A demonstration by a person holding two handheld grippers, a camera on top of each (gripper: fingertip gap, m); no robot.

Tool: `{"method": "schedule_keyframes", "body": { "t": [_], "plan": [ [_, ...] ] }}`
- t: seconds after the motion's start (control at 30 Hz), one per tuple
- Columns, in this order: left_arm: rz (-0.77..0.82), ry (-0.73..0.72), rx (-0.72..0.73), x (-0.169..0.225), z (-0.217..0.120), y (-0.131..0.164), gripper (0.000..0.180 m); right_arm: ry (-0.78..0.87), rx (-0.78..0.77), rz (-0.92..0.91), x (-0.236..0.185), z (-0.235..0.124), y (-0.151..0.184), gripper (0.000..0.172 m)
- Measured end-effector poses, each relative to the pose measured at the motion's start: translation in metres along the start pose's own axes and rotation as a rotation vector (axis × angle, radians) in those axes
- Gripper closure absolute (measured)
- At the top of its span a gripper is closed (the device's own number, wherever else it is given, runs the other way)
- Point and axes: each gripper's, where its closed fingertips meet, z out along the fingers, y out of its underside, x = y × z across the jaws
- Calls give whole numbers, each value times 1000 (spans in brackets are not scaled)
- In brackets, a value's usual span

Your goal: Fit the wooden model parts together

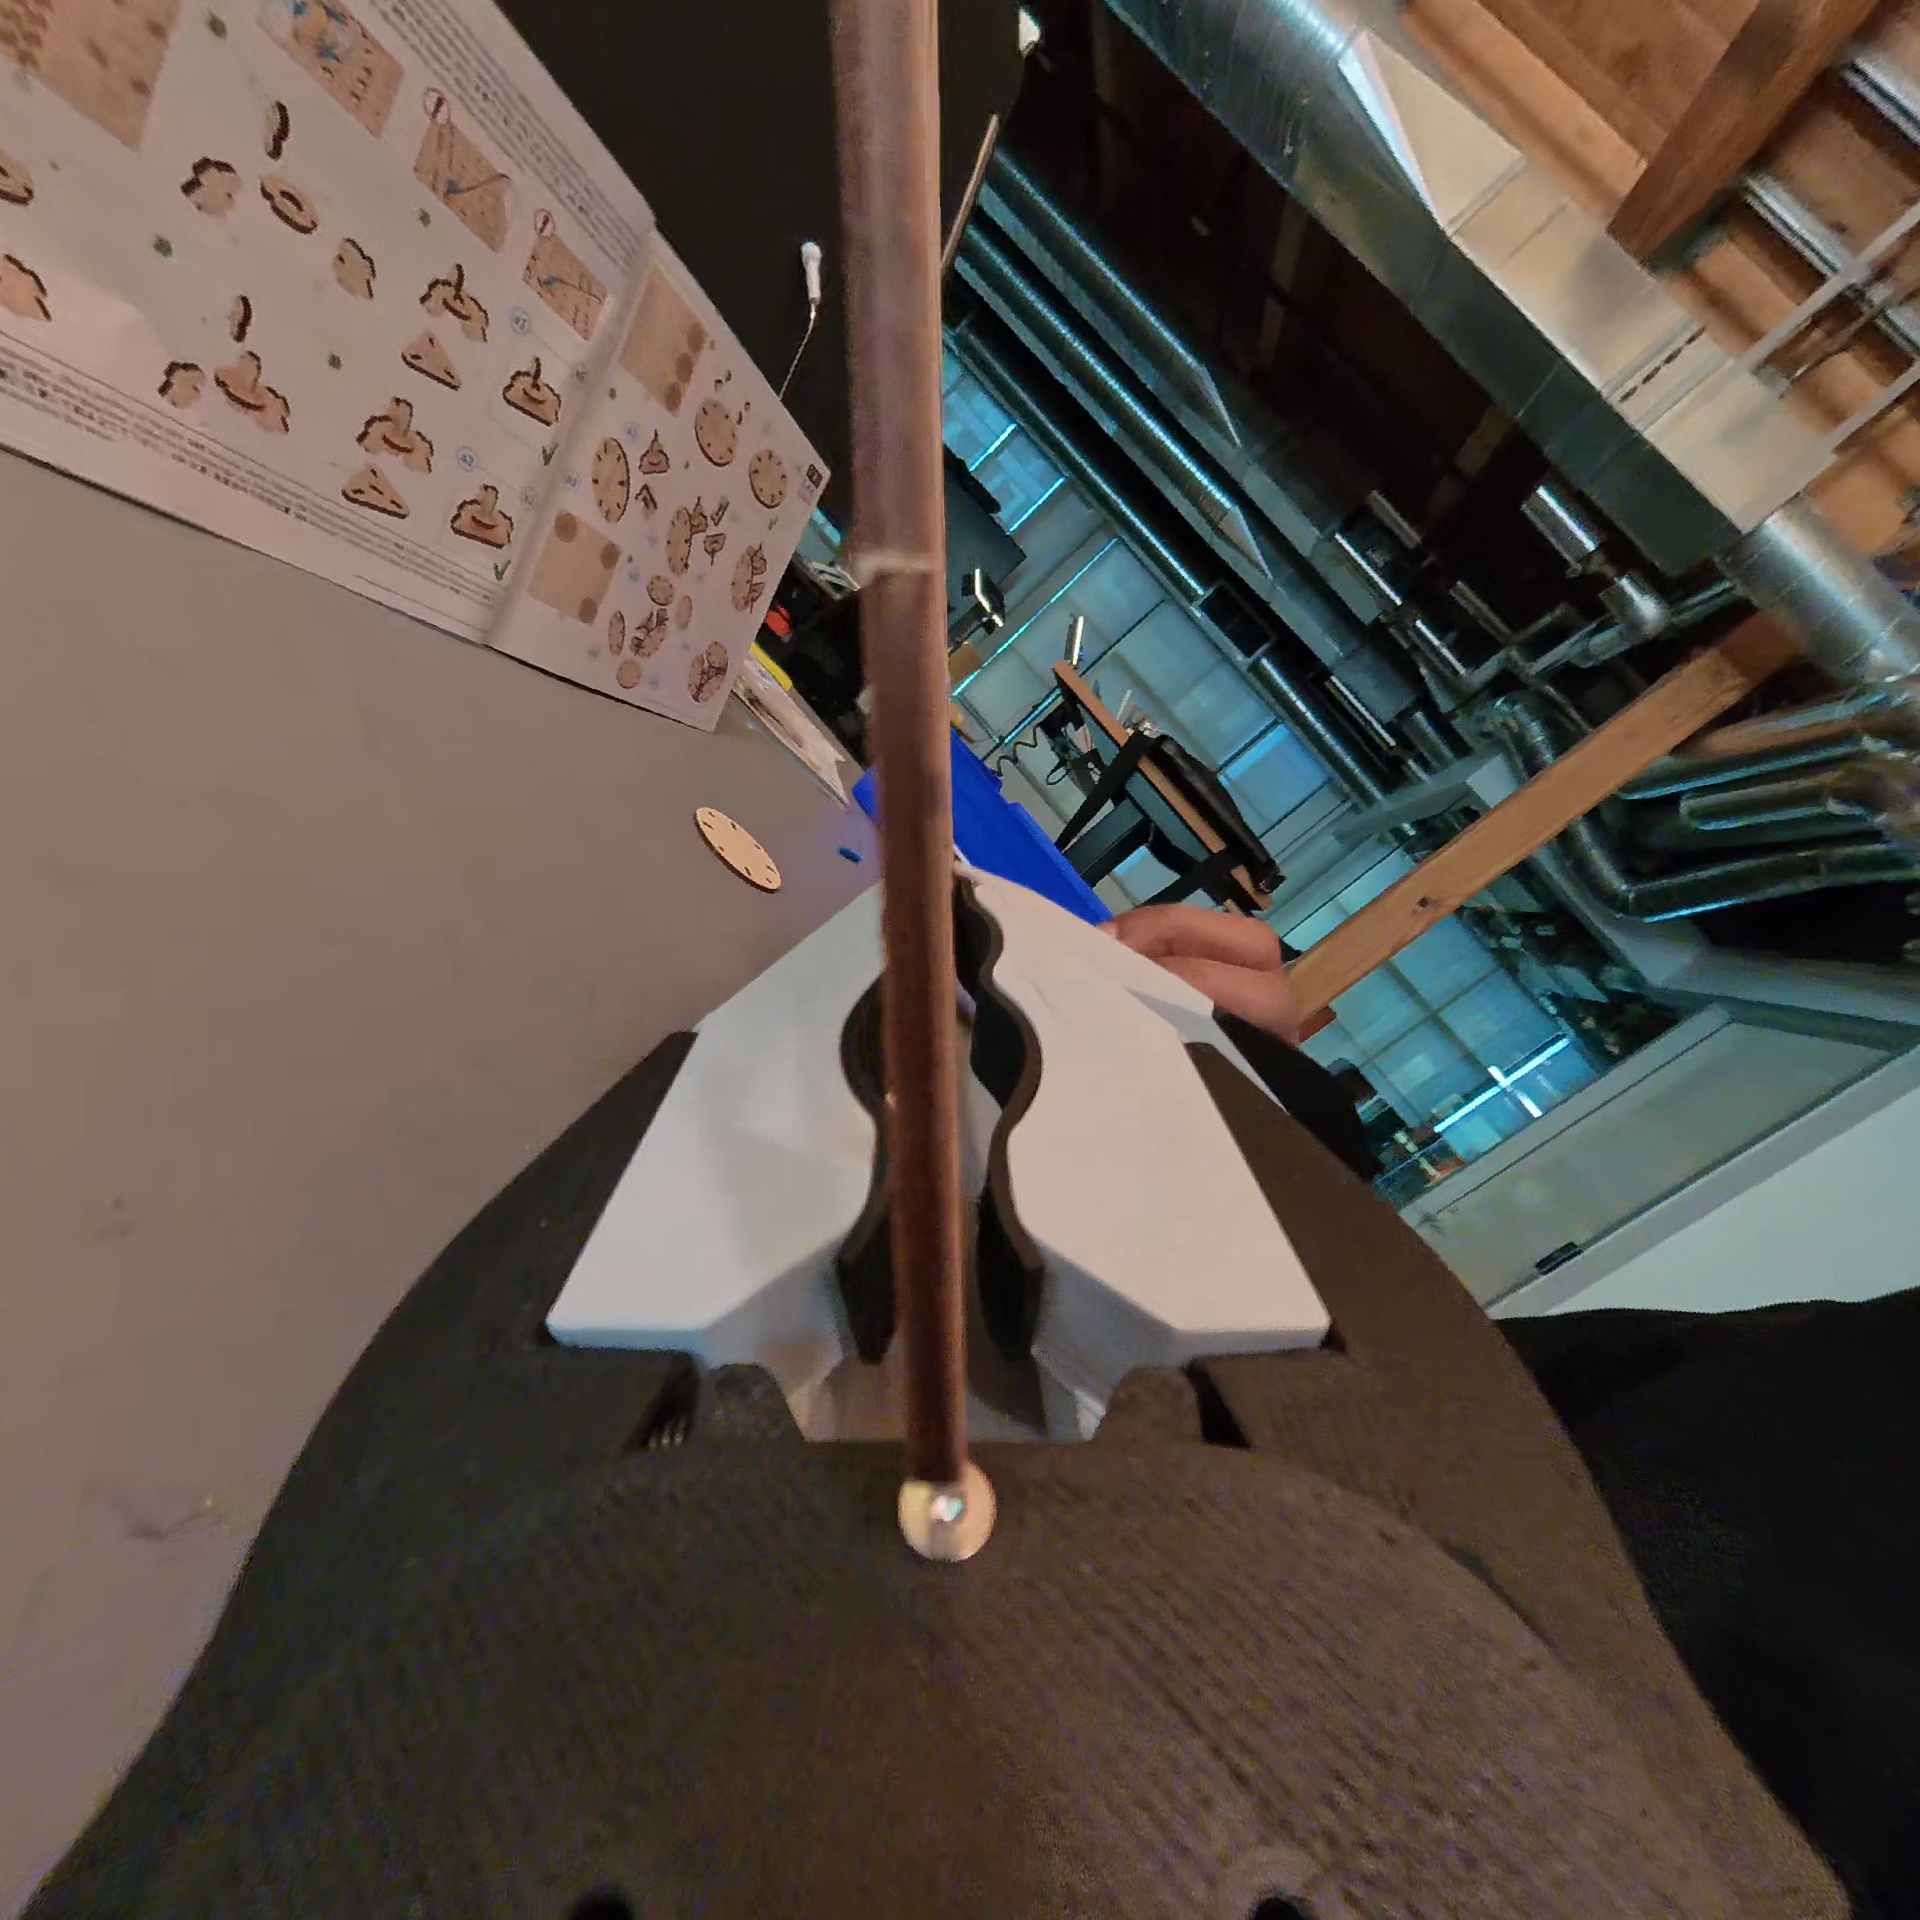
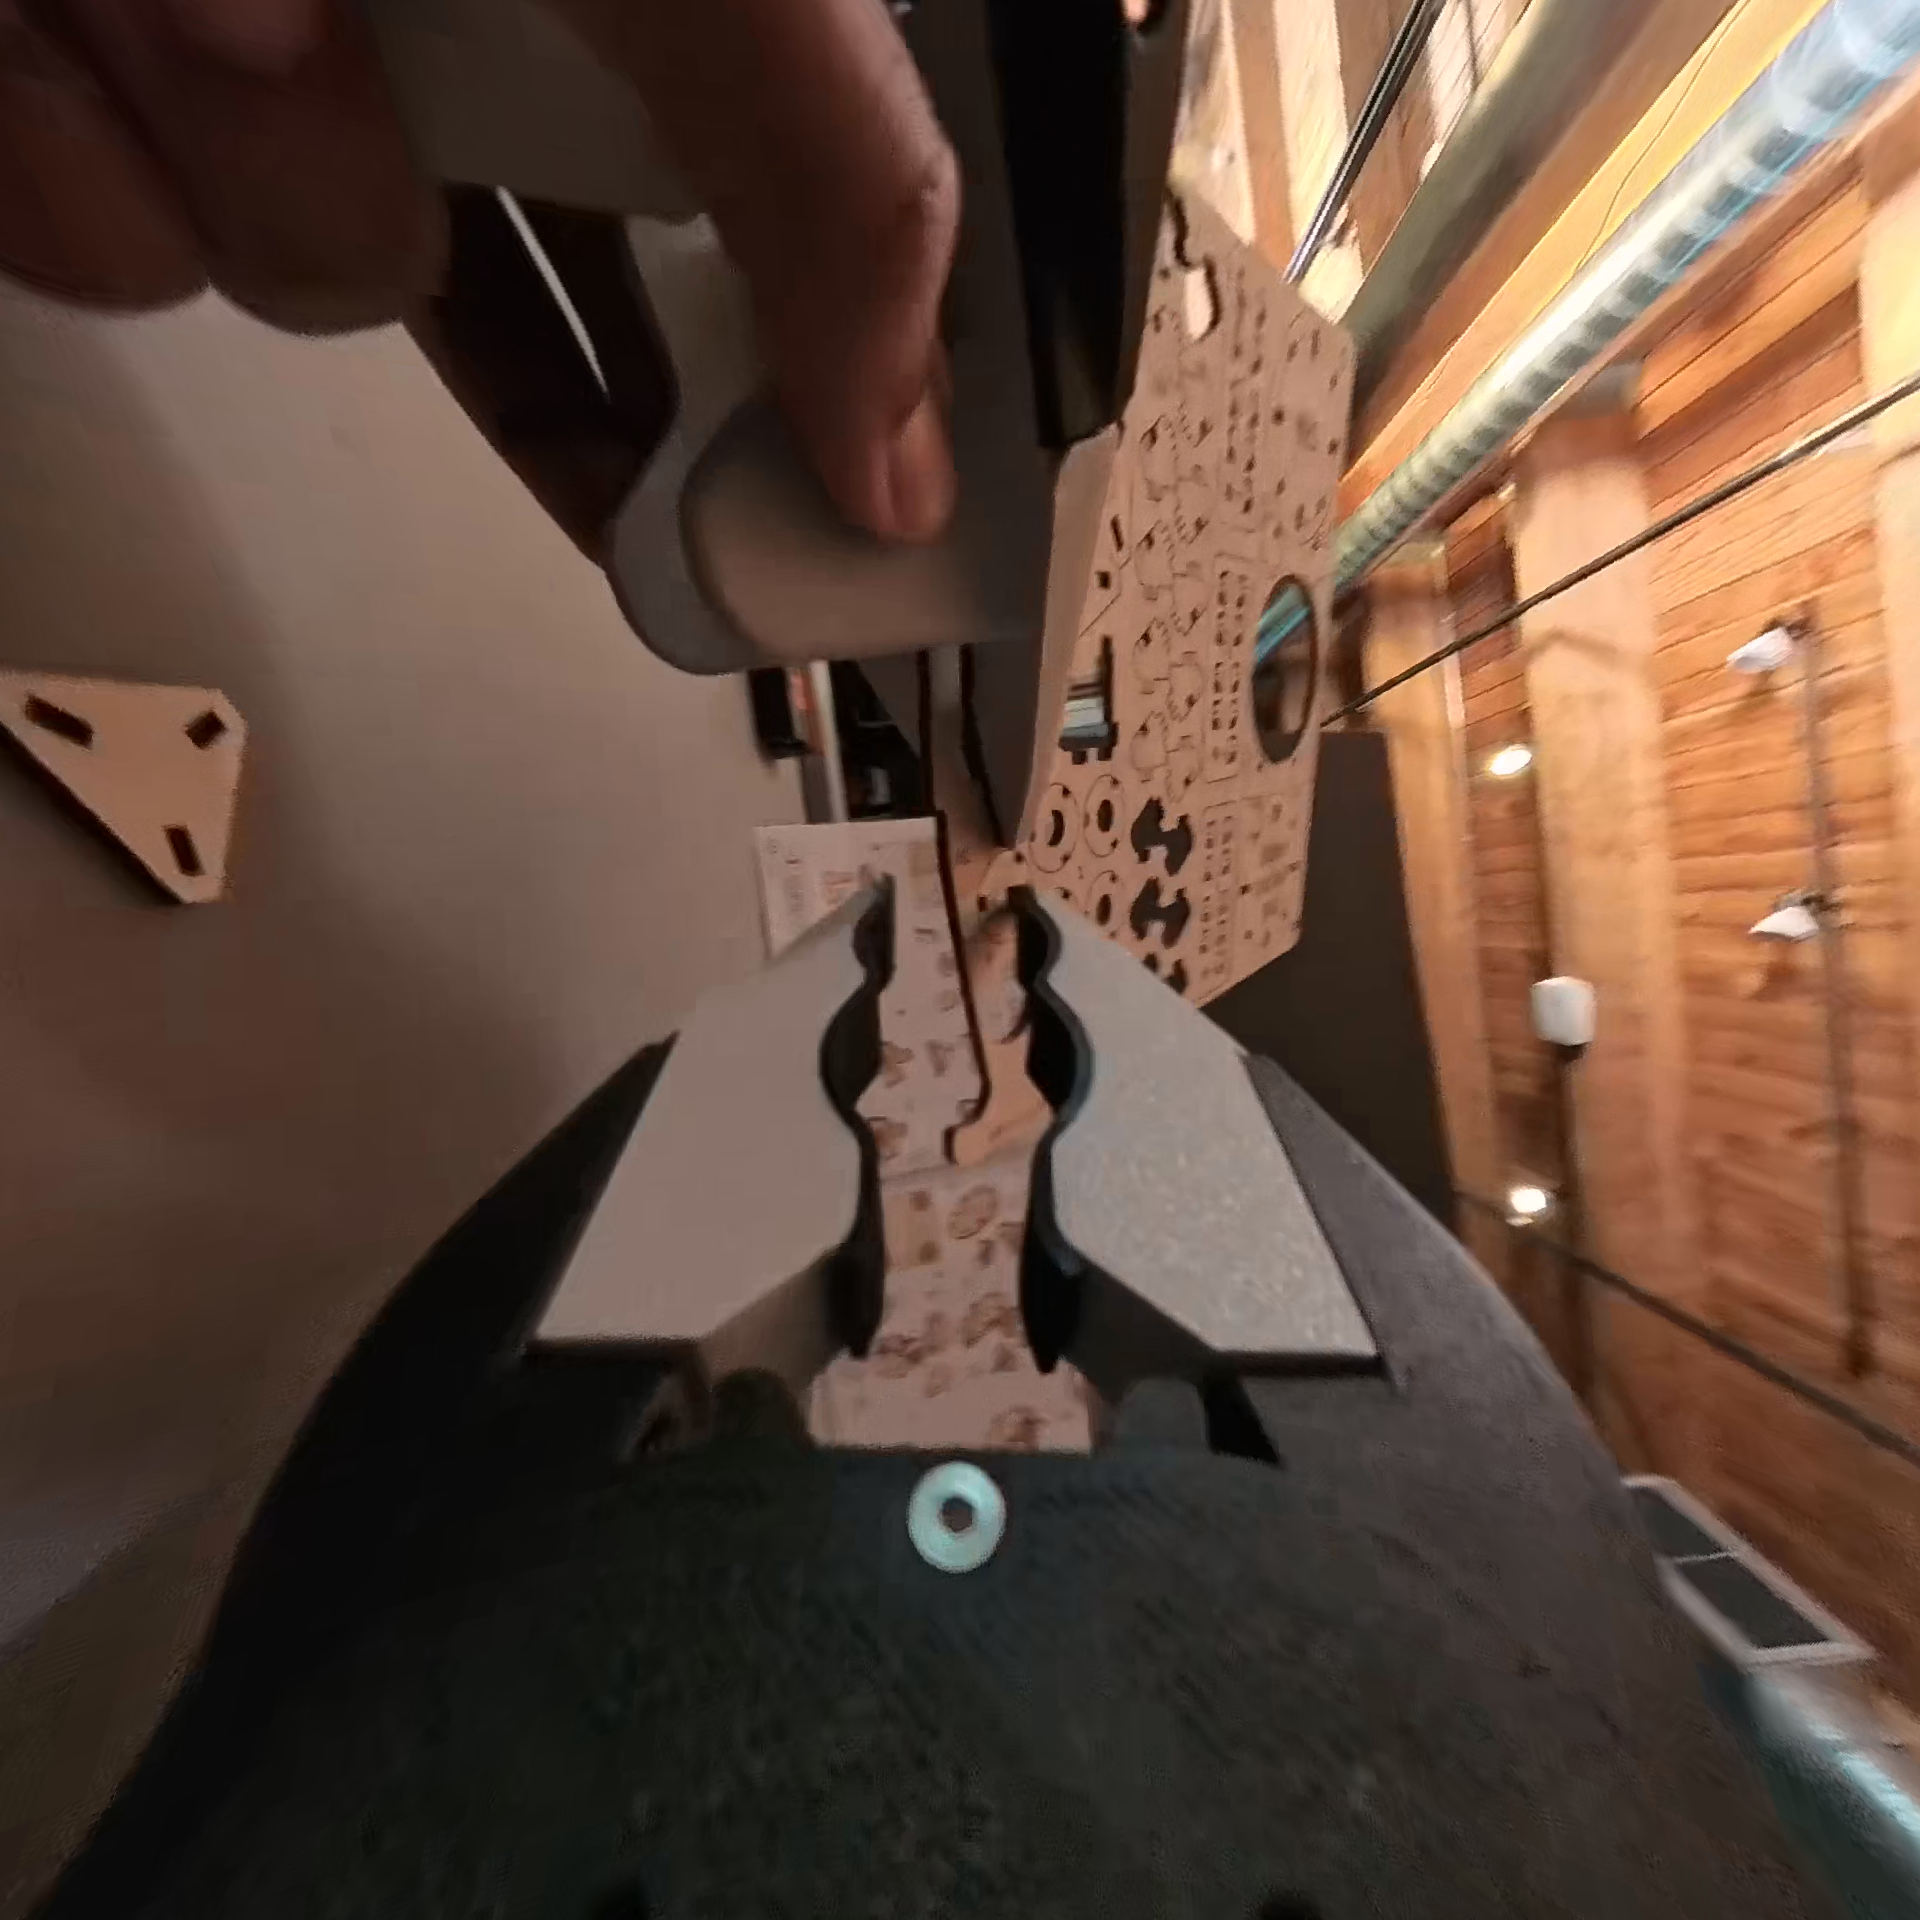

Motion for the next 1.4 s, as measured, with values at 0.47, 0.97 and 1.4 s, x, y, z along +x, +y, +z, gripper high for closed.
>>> {"method": "schedule_keyframes", "body": {
  "t": [0.47,0.97,1.4],
  "plan": [
    [91,-51,18,3,-1,-4,176,-156,42,2,5,1,-4,165],
    [170,-48,-26,12,4,7,176,-369,135,98,3,-18,-4,164],
    [30,26,-20,9,3,9,178,-130,180,12,2,-16,-2,162]
  ]
}}
